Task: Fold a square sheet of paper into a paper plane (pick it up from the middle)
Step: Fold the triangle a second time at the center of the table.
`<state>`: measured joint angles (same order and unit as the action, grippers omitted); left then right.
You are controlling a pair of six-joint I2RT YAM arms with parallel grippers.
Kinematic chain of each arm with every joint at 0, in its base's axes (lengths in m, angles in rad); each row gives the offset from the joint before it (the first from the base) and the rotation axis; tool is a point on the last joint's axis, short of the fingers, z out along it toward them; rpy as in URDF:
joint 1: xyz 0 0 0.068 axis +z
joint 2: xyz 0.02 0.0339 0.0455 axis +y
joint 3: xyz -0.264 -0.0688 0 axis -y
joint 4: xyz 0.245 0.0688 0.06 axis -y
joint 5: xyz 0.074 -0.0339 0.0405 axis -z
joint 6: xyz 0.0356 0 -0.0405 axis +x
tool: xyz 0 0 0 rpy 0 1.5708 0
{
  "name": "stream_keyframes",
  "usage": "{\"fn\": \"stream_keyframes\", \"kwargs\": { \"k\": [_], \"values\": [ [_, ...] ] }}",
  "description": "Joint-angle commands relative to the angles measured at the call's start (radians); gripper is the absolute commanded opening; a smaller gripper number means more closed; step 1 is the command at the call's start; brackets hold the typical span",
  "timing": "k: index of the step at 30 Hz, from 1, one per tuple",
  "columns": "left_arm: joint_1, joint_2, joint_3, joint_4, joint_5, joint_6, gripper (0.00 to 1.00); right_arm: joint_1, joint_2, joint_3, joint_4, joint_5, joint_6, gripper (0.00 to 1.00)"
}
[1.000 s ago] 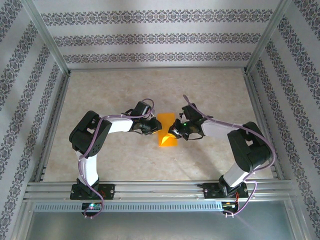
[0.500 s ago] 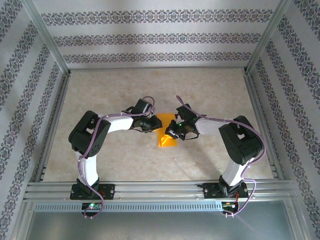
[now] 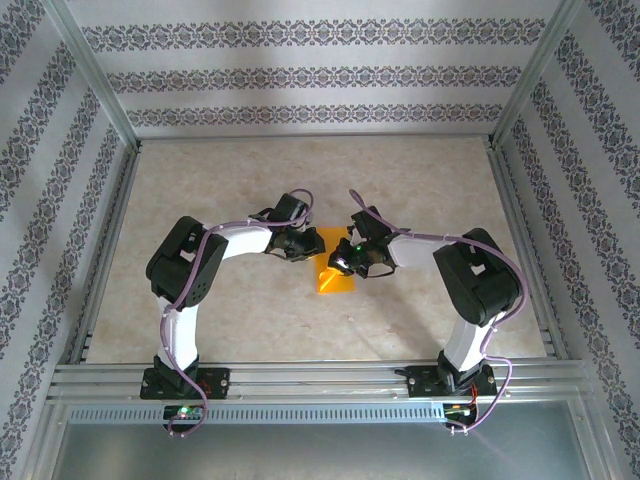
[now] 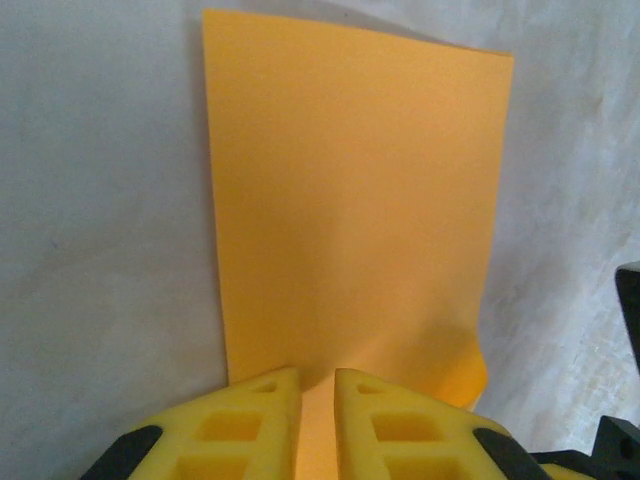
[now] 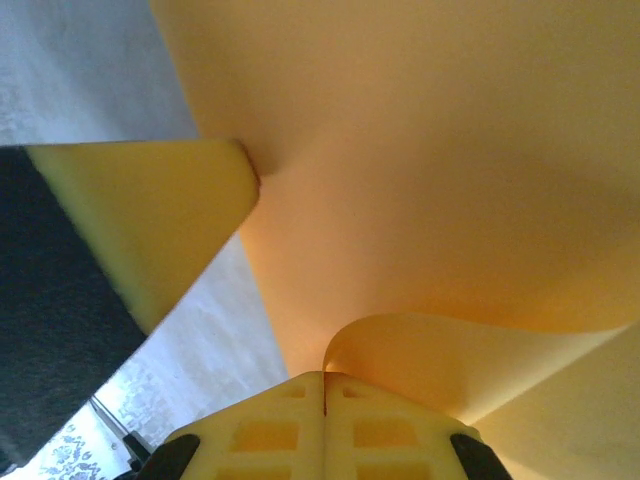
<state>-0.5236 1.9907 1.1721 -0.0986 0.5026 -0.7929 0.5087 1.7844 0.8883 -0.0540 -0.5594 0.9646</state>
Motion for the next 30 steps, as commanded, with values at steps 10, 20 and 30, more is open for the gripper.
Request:
{"fn": "stream_keyframes", "kwargs": {
  "k": [10, 20, 30],
  "values": [
    [0.004, 0.025, 0.001, -0.075, -0.030, 0.011, 0.16, 0.008, 0.042, 0.034, 0.032, 0.008, -0.007, 0.00],
    [0.005, 0.024, -0.005, -0.067, -0.025, 0.011, 0.16, 0.013, 0.068, 0.048, 0.028, -0.002, -0.015, 0.00],
    [0.005, 0.023, -0.008, -0.063, -0.019, 0.012, 0.16, 0.014, 0.079, 0.056, 0.018, -0.006, -0.027, 0.00]
  ]
}}
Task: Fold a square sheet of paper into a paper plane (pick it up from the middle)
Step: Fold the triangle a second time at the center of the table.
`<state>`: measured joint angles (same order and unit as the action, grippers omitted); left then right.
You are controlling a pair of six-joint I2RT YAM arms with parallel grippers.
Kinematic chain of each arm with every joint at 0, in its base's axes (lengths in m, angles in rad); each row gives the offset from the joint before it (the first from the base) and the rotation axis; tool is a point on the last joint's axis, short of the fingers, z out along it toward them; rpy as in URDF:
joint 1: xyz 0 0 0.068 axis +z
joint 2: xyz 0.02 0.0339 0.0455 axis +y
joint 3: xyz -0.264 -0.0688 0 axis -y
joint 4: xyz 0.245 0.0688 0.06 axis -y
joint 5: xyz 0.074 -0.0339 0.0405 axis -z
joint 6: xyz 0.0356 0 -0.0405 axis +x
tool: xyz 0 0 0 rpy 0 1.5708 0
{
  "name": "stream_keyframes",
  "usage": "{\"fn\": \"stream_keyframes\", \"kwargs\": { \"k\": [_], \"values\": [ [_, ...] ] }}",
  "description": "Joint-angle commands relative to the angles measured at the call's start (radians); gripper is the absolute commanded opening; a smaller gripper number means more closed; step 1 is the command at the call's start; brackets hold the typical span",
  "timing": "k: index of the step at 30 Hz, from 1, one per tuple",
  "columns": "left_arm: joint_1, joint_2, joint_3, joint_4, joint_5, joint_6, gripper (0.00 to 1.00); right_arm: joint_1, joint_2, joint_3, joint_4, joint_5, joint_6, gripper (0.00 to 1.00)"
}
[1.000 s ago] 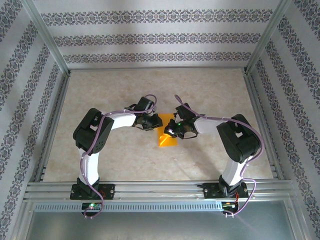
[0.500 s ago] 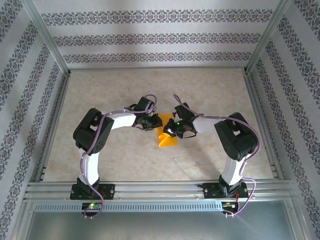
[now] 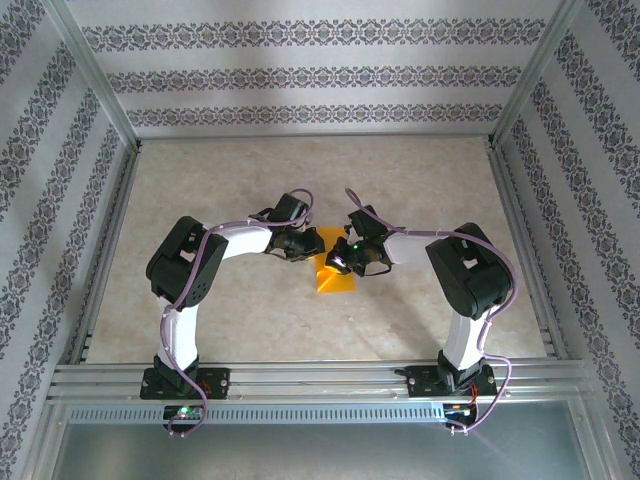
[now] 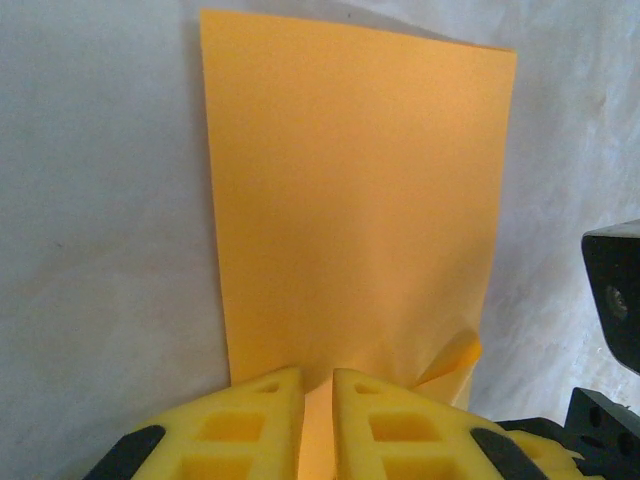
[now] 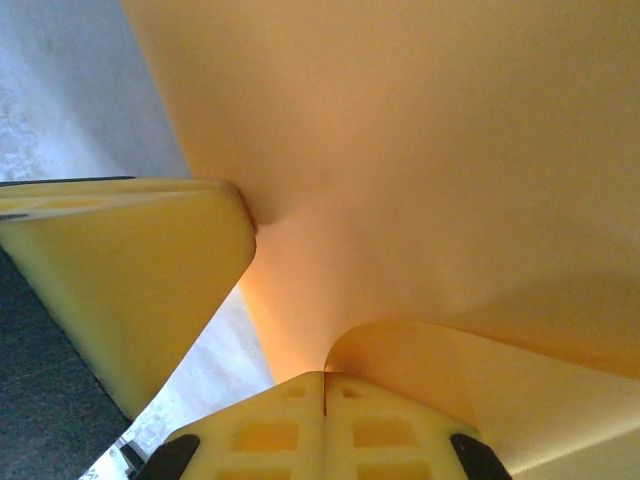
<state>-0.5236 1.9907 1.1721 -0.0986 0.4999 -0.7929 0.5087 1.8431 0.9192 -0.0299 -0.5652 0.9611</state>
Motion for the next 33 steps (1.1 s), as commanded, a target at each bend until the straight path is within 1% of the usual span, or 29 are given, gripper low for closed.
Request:
{"fn": "stream_keyframes", "kwargs": {
  "k": [1, 19, 29, 33],
  "values": [
    [0.005, 0.022, -0.008, -0.064, -0.016, 0.013, 0.16, 0.014, 0.024, 0.026, -0.010, 0.000, -0.024, 0.00],
    [0.005, 0.016, -0.010, -0.066, -0.018, 0.015, 0.16, 0.017, 0.040, 0.027, -0.079, 0.013, -0.085, 0.00],
    [0.009, -0.002, 0.008, -0.069, -0.020, 0.015, 0.16, 0.019, 0.054, 0.032, -0.076, 0.014, -0.086, 0.06],
    [0.031, -0.047, 0.001, -0.069, -0.031, 0.002, 0.17, 0.018, 0.060, 0.030, -0.082, 0.018, -0.084, 0.12]
  ]
}}
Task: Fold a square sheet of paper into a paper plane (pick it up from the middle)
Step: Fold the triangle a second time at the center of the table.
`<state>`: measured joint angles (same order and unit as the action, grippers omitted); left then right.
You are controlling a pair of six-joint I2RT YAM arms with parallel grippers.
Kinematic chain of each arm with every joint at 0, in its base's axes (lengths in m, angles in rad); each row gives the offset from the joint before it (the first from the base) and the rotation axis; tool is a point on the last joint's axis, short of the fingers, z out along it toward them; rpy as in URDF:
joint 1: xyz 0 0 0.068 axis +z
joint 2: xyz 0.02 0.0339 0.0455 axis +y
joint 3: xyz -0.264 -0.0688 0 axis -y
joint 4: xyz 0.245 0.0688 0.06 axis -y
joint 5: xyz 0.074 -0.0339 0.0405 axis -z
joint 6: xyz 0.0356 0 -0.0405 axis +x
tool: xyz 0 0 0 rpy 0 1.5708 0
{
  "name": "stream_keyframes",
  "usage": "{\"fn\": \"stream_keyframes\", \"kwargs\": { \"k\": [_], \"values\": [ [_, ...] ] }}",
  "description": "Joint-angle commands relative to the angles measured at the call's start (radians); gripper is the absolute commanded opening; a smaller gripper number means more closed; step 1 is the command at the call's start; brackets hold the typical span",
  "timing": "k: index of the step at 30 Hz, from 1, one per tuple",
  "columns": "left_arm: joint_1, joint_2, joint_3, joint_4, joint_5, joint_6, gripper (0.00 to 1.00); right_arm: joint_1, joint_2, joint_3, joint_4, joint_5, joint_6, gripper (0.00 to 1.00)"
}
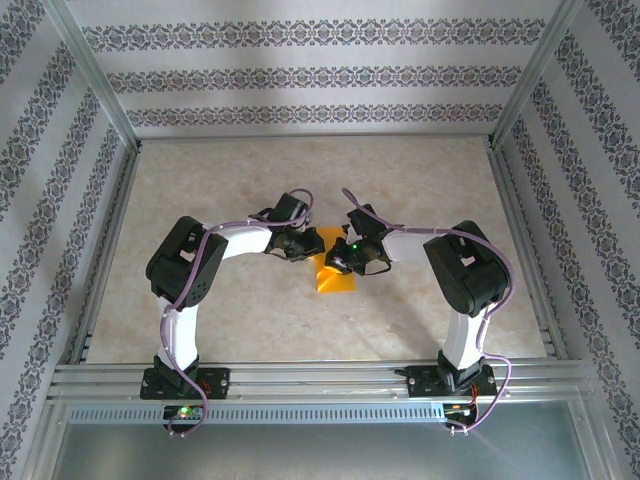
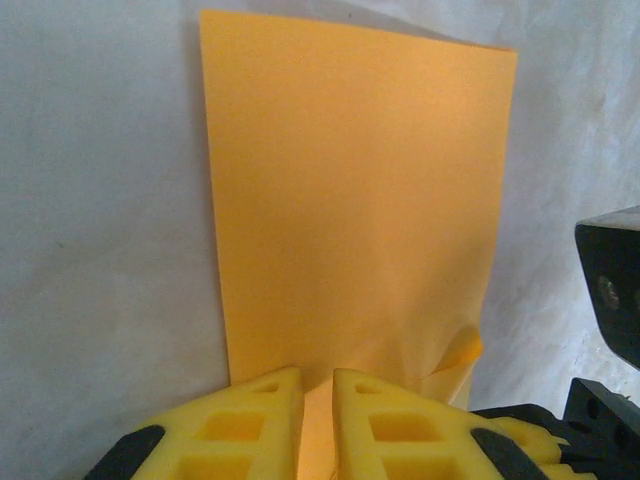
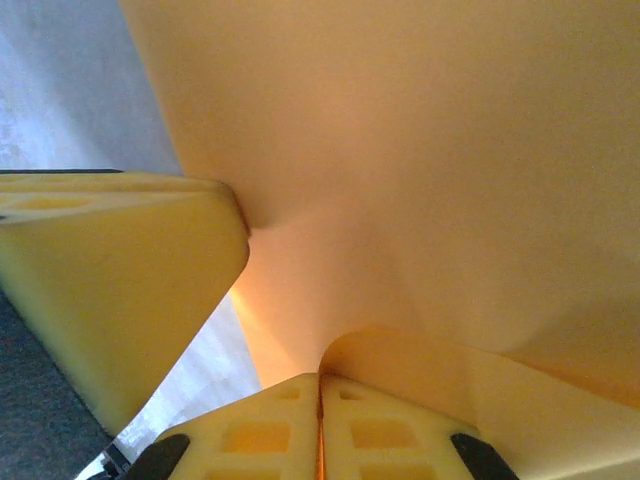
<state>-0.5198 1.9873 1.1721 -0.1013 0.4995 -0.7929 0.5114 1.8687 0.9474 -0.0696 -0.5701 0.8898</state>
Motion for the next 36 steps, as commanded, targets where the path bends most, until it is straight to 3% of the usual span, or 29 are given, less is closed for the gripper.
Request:
{"fn": "stream_keyframes", "kwargs": {
  "k": [1, 12, 20, 27, 36],
  "values": [
    [0.038, -0.066, -0.006, -0.065, -0.041, -0.001, 0.17, 0.016, 0.035, 0.002, -0.044, 0.025, -0.012, 0.14],
    [0.121, -0.238, -0.110, -0.092, -0.110, -0.007, 0.19, 0.008, 0.031, -0.013, -0.050, 0.038, -0.008, 0.37],
    [0.116, -0.248, -0.126, -0.061, -0.049, -0.011, 0.20, 0.000, 0.023, -0.032, -0.048, 0.050, -0.014, 0.47],
    [0.087, -0.244, -0.132, -0.033, -0.011, -0.018, 0.21, -0.001, 0.028, -0.041, -0.045, 0.058, -0.030, 0.42],
    [0.018, -0.205, -0.129, 0.008, 0.035, -0.044, 0.20, -0.002, 0.044, -0.044, -0.079, 0.076, -0.031, 0.15]
  ]
}}
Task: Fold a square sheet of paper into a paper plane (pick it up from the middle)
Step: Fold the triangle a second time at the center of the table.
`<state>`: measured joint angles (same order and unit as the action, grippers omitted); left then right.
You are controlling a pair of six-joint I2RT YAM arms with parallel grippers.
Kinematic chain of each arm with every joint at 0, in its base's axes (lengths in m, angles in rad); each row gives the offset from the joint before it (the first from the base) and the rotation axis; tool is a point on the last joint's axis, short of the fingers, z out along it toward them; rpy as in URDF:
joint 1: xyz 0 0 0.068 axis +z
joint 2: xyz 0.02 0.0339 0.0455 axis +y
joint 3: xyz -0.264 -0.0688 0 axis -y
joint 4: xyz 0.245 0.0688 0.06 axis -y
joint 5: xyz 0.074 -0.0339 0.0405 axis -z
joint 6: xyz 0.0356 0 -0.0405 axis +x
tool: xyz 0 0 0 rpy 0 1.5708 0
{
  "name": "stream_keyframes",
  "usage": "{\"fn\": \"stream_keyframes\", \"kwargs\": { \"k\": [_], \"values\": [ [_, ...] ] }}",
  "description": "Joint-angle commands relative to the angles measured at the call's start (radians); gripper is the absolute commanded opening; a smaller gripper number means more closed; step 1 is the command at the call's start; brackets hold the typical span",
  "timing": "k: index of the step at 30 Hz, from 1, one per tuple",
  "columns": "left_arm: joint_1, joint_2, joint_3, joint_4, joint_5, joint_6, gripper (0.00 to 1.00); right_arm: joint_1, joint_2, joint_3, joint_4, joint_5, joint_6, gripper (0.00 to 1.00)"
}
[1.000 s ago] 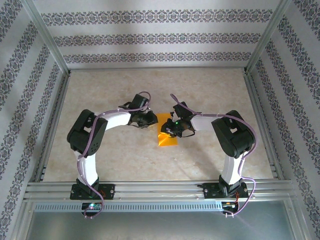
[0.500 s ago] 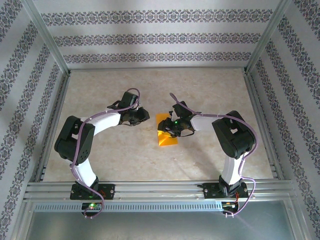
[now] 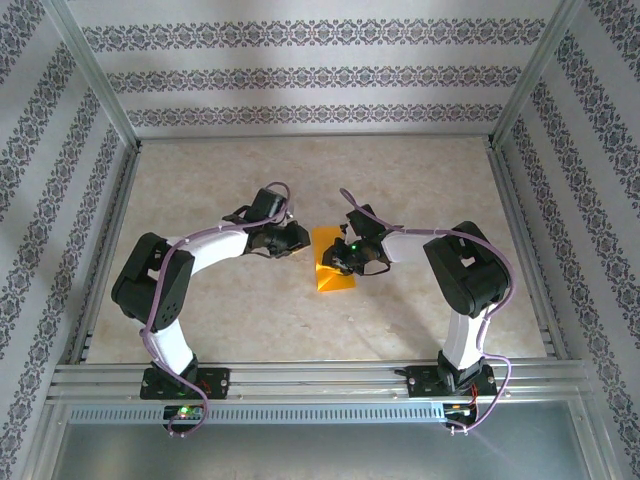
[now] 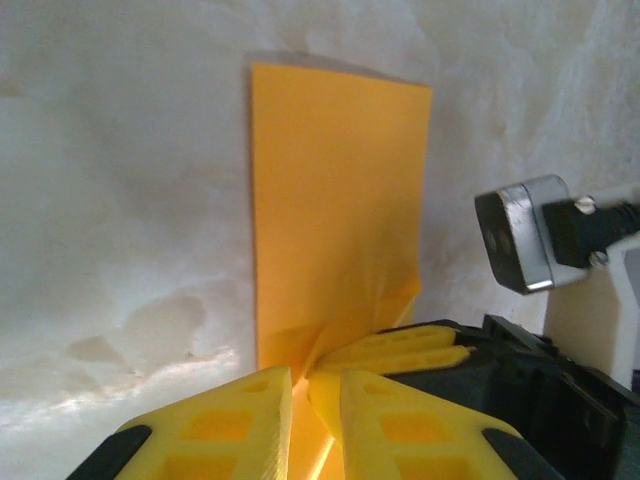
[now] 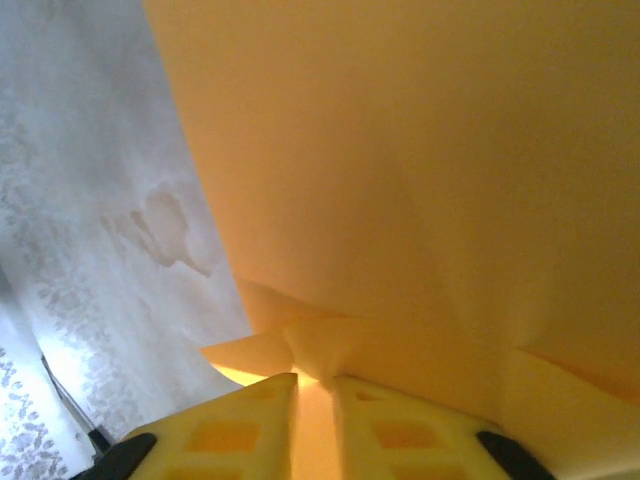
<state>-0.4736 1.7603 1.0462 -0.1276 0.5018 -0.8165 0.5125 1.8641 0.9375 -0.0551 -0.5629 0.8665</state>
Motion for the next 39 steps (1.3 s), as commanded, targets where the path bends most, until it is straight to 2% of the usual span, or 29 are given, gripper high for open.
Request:
{"fn": "stream_keyframes", "kwargs": {
  "k": [1, 10, 33, 39],
  "values": [
    [-0.039, 0.030, 0.001, 0.038, 0.038, -0.024, 0.19, -0.004, 0.050, -0.034, -0.096, 0.069, -0.007, 0.13],
    [-0.097, 0.102, 0.030, 0.018, 0.028, -0.017, 0.14, -0.004, 0.068, -0.019, -0.133, 0.075, -0.017, 0.01],
    [-0.111, 0.181, 0.073, -0.084, -0.096, 0.006, 0.07, -0.004, 0.061, -0.017, -0.135, 0.068, -0.015, 0.00],
    [-0.112, 0.192, 0.056, -0.145, -0.127, 0.021, 0.04, -0.018, 0.018, -0.032, -0.014, -0.007, 0.000, 0.01]
  ]
}}
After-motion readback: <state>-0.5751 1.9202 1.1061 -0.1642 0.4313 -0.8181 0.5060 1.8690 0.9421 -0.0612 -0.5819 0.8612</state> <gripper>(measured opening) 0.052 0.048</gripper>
